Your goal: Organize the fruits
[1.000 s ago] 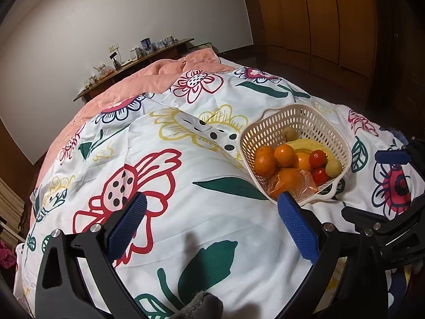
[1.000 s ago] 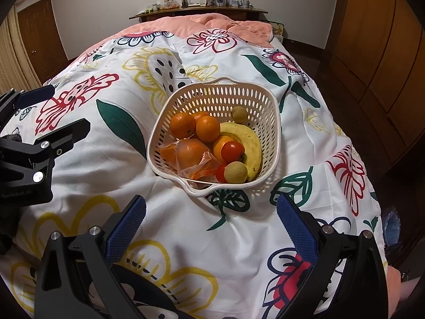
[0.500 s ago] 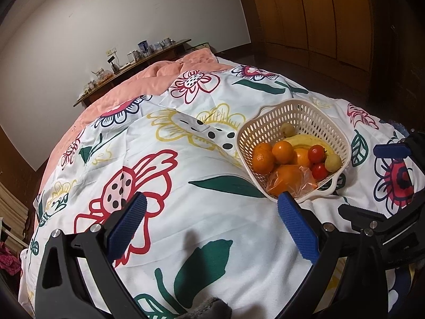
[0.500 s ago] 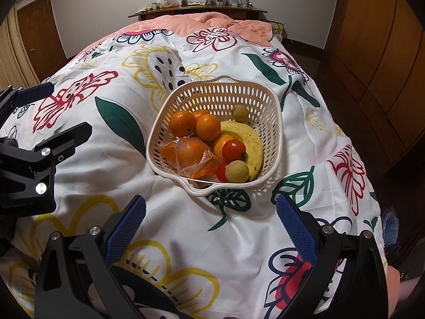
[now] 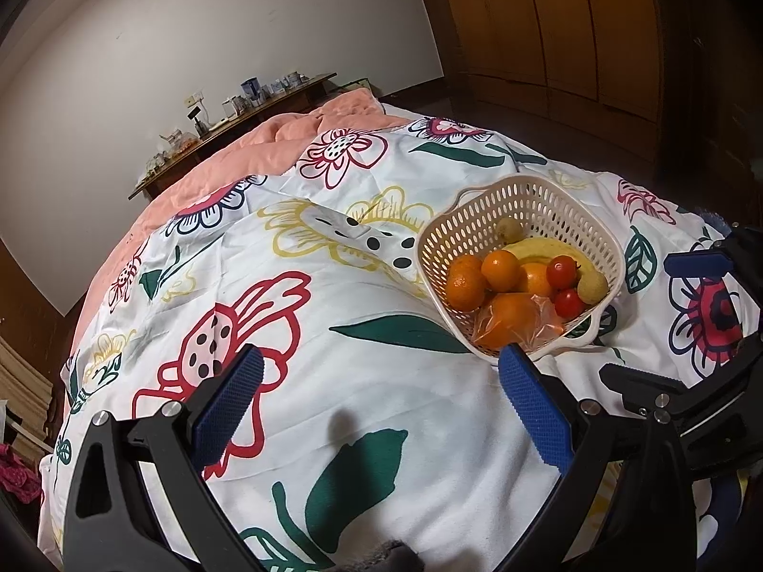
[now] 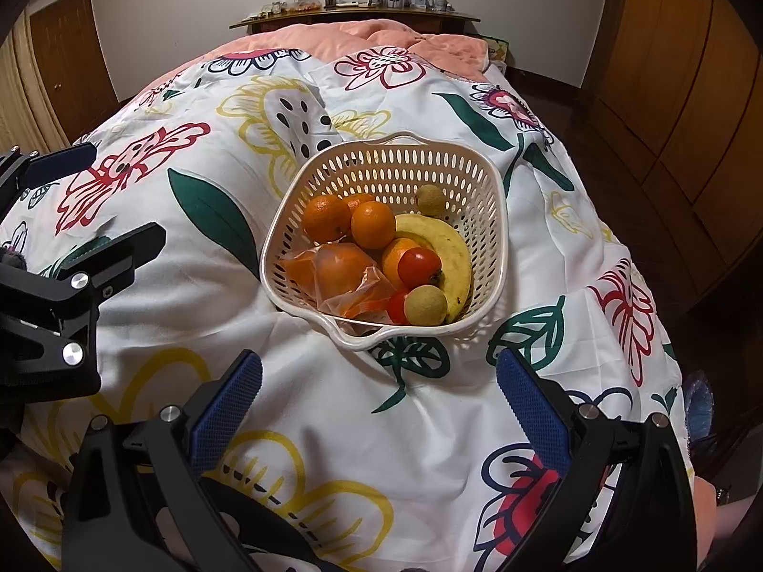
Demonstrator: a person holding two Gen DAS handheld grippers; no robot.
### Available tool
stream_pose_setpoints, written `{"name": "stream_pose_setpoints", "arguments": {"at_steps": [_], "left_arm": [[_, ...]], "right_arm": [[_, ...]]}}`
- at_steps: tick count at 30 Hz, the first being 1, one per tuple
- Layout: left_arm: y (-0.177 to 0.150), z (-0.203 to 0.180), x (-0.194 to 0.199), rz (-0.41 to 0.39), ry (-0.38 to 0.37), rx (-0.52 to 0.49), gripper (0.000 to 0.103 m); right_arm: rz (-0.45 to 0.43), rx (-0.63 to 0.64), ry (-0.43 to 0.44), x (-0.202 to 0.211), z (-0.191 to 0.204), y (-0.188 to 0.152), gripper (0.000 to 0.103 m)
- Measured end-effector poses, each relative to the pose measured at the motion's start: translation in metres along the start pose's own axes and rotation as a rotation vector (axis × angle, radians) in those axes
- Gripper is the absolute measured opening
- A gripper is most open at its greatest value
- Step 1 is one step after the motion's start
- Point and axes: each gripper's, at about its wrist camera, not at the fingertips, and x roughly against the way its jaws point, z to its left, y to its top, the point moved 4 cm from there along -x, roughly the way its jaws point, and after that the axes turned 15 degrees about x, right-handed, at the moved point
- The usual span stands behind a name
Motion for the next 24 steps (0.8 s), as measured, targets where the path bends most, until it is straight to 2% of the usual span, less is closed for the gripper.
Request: {"name": "stream_pose_setpoints", "arguments": {"at_steps": [16, 24], "left_arm": [[-0.0017, -0.0049, 0.0032, -0.008, -0.003, -0.028, 0.100], [-0.0006, -0.0005, 0.0027, -0.001, 0.003, -0.007, 0.100]], "right_arm": [[0.006, -0.001, 0.002, -0.0024, -0.0005, -0.0011, 0.098], [0.002, -0.001, 0.005, -0.0034, 0.0018, -0.0013, 0.098]]}}
